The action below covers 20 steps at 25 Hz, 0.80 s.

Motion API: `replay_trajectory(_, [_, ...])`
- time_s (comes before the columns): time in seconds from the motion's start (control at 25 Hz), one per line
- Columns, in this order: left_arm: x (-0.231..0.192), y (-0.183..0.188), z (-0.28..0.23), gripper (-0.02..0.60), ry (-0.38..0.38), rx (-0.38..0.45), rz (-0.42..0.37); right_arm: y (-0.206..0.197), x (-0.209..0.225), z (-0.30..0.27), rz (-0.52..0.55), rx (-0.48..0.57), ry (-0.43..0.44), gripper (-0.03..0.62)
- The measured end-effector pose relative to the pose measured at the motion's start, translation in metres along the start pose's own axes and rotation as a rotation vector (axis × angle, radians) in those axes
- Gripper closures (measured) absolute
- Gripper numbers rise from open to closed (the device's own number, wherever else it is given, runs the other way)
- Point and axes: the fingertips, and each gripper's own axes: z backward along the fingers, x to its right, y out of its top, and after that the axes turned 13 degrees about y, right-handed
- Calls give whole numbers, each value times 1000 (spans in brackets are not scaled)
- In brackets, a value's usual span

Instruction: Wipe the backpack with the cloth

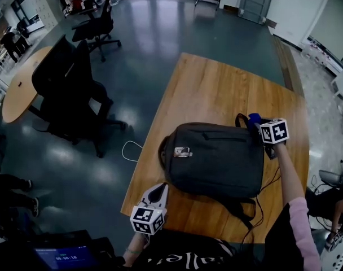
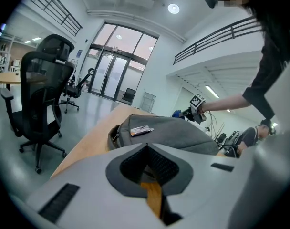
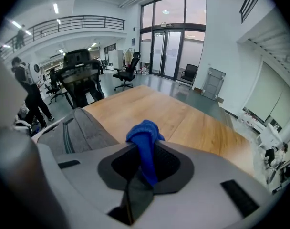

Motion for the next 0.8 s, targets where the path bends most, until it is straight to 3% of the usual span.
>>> replay_trajectory(0.36, [-29, 9, 0, 583, -7, 5, 12, 56, -82, -45, 92, -10, 126, 539])
replay_trajectory(0.8, [-78, 11, 17, 583, 53, 25, 62, 110, -198, -102, 229, -36, 254, 539])
